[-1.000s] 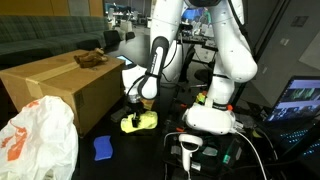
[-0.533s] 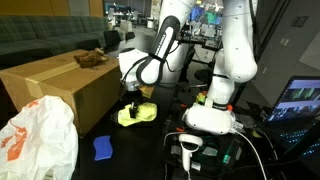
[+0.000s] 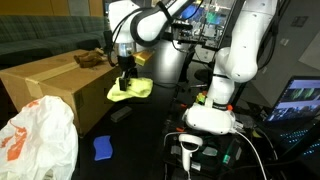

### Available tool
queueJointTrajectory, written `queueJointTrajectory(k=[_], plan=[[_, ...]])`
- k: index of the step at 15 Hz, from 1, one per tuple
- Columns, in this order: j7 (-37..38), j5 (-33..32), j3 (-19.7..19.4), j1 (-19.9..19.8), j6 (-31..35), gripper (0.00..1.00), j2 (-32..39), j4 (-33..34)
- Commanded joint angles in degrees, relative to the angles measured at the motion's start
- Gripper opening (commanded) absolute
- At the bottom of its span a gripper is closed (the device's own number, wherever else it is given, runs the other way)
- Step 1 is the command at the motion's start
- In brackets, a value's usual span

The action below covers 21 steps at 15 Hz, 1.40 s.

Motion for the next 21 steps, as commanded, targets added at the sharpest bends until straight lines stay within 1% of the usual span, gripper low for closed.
queueJointTrajectory(k=[1, 5, 10, 16, 21], plan=[[6.3, 1.4, 1.7, -0.6, -7.1, 0.11, -3.0, 8.9], [12.6, 2.2, 2.2, -1.3, -9.2, 0.11, -0.9, 19.2], [19.8, 3.1, 1.2, -2.2, -10.3, 0.09, 7.1, 32.7], [25.2, 4.1, -1.0, -1.9, -8.9, 0.07, 16.9, 44.7], [31.4, 5.5, -3.0, -1.3, -9.2, 0.05, 24.6, 53.1]])
